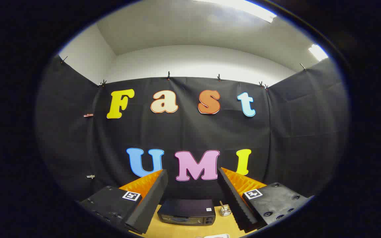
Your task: Open the toaster oven, put the food inside, and close the toaster oven door.
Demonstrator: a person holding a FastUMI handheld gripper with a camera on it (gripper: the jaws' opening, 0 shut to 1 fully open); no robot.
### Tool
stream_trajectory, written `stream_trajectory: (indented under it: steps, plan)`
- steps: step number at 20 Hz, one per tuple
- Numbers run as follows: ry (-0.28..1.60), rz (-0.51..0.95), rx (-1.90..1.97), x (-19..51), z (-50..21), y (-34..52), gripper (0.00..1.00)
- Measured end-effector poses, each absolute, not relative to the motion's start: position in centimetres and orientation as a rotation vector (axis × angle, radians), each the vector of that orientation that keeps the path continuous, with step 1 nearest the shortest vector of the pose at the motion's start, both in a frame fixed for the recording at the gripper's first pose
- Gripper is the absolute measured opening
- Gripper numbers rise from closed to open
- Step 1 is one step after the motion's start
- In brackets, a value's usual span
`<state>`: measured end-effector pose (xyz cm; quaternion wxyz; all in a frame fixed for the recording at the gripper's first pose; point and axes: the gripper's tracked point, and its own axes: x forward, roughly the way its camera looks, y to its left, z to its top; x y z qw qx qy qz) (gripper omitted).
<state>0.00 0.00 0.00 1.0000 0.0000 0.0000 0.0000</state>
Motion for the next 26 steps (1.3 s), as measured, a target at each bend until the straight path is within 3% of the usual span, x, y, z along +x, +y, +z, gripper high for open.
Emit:
stream_trajectory:
  steps: [26]
  plan:
    - [0.011, 0.02, 0.002, 2.1, -0.9, -0.1, 0.97]
